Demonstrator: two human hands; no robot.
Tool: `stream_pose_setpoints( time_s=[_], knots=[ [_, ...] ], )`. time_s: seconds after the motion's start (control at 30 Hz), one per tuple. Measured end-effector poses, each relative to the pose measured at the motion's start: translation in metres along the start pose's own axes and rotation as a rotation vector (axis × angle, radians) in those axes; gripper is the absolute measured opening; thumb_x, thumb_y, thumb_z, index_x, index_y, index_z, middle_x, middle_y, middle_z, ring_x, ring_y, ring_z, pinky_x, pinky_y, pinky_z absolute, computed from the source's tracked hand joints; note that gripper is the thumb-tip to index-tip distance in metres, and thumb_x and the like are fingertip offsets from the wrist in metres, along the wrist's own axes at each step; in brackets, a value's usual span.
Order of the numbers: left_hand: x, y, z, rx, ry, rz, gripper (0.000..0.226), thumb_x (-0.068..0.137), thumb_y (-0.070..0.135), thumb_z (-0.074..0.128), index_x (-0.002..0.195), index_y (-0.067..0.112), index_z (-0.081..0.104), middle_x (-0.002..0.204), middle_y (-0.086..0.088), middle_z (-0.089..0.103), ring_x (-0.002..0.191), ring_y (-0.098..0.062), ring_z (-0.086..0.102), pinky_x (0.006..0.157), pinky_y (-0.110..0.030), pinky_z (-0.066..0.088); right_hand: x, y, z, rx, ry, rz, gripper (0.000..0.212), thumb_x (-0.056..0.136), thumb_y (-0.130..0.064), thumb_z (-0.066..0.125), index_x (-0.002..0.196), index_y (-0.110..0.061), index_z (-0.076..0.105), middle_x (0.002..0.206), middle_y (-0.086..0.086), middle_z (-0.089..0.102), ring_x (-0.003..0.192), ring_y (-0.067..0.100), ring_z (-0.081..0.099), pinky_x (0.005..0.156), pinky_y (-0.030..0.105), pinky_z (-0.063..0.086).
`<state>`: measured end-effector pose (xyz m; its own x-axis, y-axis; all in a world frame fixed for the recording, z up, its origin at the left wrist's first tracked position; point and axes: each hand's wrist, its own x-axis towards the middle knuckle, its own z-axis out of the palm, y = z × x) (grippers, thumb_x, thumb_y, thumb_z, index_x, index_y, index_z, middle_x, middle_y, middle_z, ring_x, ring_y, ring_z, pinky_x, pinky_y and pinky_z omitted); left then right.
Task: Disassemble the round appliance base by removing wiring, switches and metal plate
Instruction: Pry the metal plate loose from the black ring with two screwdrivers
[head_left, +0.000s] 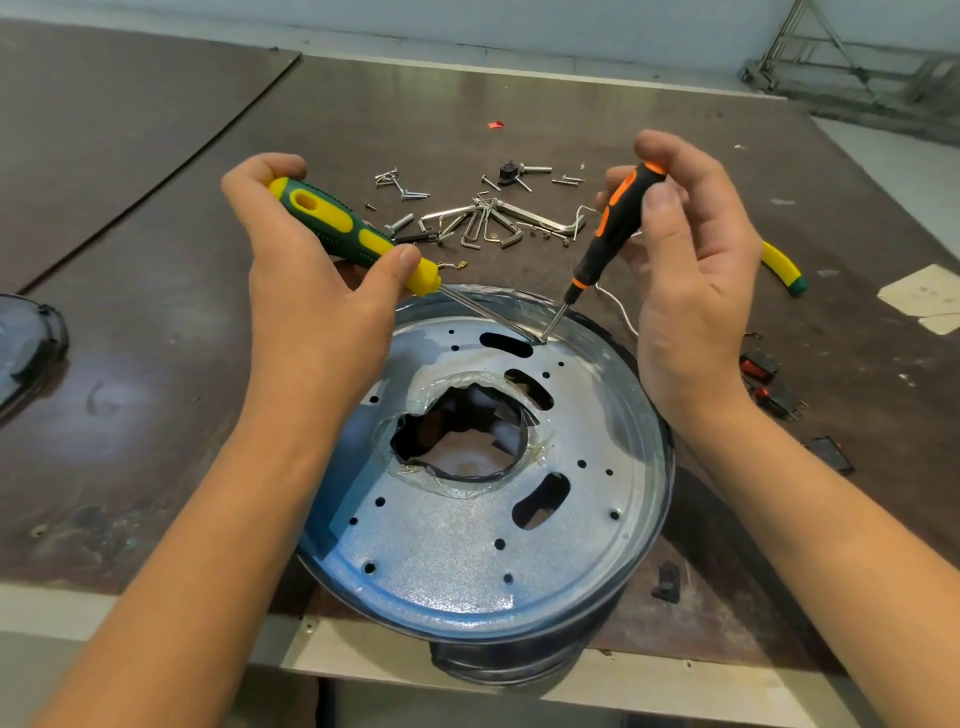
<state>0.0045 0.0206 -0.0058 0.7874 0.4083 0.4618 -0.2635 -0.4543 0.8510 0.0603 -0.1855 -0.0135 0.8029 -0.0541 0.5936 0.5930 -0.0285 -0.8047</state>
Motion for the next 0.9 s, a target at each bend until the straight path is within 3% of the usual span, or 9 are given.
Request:
stream_pose_setpoints(
  time_s=[0.1,0.27,0.4,0.47,0.6,0.67,0.8,0.83,0.9],
  knots=[
    [0.0004,-0.0009,-0.0002,-0.006,-0.001,0.001,0.062,0.085,0.014,0.077,0.121,0.025,0.028,0.094,0.009,0.051,0.082,-0.008,0.065,0.081,-0.027,0.058,0.0012,-0.0017,-0.0002,-0.095,0.017,-0.057,0.025,0.100,-0.003,0.062,0.125,0.002,0.060,0.108,0.013,0.060,0.096,0.017,0.058,0.088,0.035,0.053],
    [0.0001,-0.0026,0.0003,-0.009,0.001,0.006,0.062,0.085,0.014,0.077,0.121,0.026,0.028,0.091,0.014,0.047,0.075,0.000,0.061,0.078,-0.023,0.057,-0.0007,-0.0008,-0.0003,-0.032,-0.048,-0.034,0.032,0.104,0.003,0.047,0.136,0.003,0.052,0.116,0.019,0.064,0.109,0.035,0.065,0.096,0.041,0.056],
    [0.0005,-0.0032,0.0004,-0.009,0.005,0.009,0.062,0.085,0.015,0.077,0.121,0.025,0.028,0.092,0.014,0.046,0.076,-0.002,0.061,0.080,-0.026,0.058,0.0000,-0.0051,0.0007,-0.083,-0.017,-0.082,0.031,0.098,-0.001,0.065,0.128,-0.001,0.059,0.113,0.019,0.062,0.098,0.008,0.060,0.087,0.022,0.049],
    [0.0004,-0.0028,0.0005,-0.007,0.005,0.008,0.062,0.085,0.015,0.077,0.121,0.025,0.028,0.091,0.014,0.046,0.076,-0.002,0.061,0.080,-0.028,0.058,0.0003,-0.0037,0.0002,-0.096,-0.037,-0.097,0.032,0.098,0.000,0.064,0.130,0.000,0.059,0.113,0.016,0.062,0.097,0.010,0.061,0.087,0.025,0.051],
    [0.0004,-0.0020,0.0002,0.001,0.009,0.005,0.062,0.085,0.014,0.077,0.121,0.026,0.028,0.092,0.015,0.046,0.077,0.001,0.061,0.081,-0.030,0.059,-0.0010,-0.0010,0.0004,-0.056,-0.092,-0.052,0.034,0.103,0.000,0.046,0.136,-0.004,0.051,0.119,0.025,0.064,0.109,0.043,0.062,0.100,0.056,0.052],
    [0.0002,-0.0012,-0.0002,-0.017,0.000,-0.004,0.062,0.085,0.013,0.077,0.121,0.025,0.028,0.093,0.013,0.046,0.083,-0.006,0.065,0.082,-0.037,0.060,-0.0008,-0.0015,0.0004,-0.041,-0.078,-0.036,0.030,0.104,-0.002,0.045,0.133,-0.003,0.052,0.111,0.020,0.061,0.100,0.040,0.060,0.095,0.052,0.054],
    [-0.0001,0.0004,-0.0006,-0.049,-0.018,-0.018,0.062,0.085,0.012,0.077,0.121,0.025,0.028,0.095,0.011,0.046,0.091,-0.025,0.069,0.083,-0.043,0.060,0.0012,-0.0021,-0.0006,-0.084,-0.013,-0.070,0.024,0.101,-0.005,0.062,0.123,0.002,0.060,0.105,0.014,0.055,0.090,0.010,0.055,0.082,0.027,0.050],
    [-0.0001,0.0007,-0.0006,-0.050,-0.020,-0.018,0.062,0.085,0.011,0.077,0.121,0.025,0.028,0.095,0.011,0.046,0.091,-0.025,0.068,0.083,-0.043,0.060,0.0010,-0.0023,-0.0003,-0.097,-0.025,-0.089,0.025,0.101,-0.003,0.061,0.125,0.002,0.059,0.106,0.014,0.056,0.090,0.009,0.057,0.082,0.025,0.050],
    [-0.0001,0.0015,-0.0006,-0.047,-0.019,-0.016,0.062,0.085,0.011,0.077,0.121,0.024,0.028,0.095,0.011,0.047,0.091,-0.024,0.068,0.084,-0.042,0.060,-0.0004,-0.0019,0.0001,-0.101,-0.067,-0.100,0.028,0.104,-0.001,0.053,0.131,0.000,0.056,0.110,0.015,0.059,0.095,0.022,0.062,0.085,0.035,0.055]
  ],
)
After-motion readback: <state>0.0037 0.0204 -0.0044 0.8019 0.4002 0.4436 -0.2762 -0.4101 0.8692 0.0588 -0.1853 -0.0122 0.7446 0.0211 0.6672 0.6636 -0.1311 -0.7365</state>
